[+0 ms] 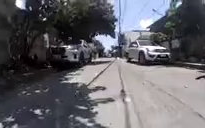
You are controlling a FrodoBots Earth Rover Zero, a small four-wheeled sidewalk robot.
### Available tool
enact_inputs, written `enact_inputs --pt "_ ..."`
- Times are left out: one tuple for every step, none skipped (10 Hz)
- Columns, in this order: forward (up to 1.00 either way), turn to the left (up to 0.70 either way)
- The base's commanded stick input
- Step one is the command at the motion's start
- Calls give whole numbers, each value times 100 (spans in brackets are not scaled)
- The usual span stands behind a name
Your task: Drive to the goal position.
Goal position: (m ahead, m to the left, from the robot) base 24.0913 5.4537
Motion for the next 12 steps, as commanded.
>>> enact_inputs --pt "100 -28" --pt "100 -39" --pt "100 -5" --pt "100 1" --pt "100 -27" --pt "100 -37" --pt "100 1" --pt "100 1" --pt "100 -16" --pt "100 -39" --pt "100 -2" --pt "100 1"
